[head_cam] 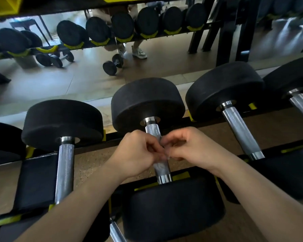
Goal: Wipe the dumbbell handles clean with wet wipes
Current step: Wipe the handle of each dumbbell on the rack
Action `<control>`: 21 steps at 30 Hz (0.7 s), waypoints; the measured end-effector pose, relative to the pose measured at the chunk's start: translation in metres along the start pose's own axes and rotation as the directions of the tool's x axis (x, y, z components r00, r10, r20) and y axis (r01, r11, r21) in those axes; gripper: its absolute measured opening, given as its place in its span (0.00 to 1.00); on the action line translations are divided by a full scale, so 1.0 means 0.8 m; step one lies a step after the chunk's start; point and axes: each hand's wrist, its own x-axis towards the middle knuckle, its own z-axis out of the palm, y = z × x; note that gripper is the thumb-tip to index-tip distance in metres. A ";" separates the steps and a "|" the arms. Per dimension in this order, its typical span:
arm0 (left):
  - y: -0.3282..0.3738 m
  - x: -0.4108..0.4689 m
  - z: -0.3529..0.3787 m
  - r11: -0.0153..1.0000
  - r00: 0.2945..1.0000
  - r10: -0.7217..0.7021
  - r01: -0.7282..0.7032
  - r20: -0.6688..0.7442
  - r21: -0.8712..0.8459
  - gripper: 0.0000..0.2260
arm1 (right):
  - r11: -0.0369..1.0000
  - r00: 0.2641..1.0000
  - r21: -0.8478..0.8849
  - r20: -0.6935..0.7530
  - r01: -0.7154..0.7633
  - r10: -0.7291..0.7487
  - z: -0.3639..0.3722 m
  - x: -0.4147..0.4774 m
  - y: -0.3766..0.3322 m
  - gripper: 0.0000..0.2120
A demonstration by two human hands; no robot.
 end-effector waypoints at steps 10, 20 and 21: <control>0.005 -0.007 0.003 0.998 0.995 0.037 -0.041 0.095 0.037 0.06 | 0.976 0.980 -0.207 -0.172 0.061 -0.098 -0.003 -0.015 0.003 0.11; 0.005 0.020 0.016 0.894 0.898 0.299 -0.144 -0.324 0.425 0.09 | 0.990 0.985 -0.129 -0.158 0.054 -0.074 -0.001 -0.014 0.000 0.15; 0.002 0.021 0.009 0.873 0.880 0.340 -0.163 -0.333 0.460 0.10 | 0.991 0.982 -0.115 -0.171 0.066 -0.085 0.001 -0.014 -0.001 0.14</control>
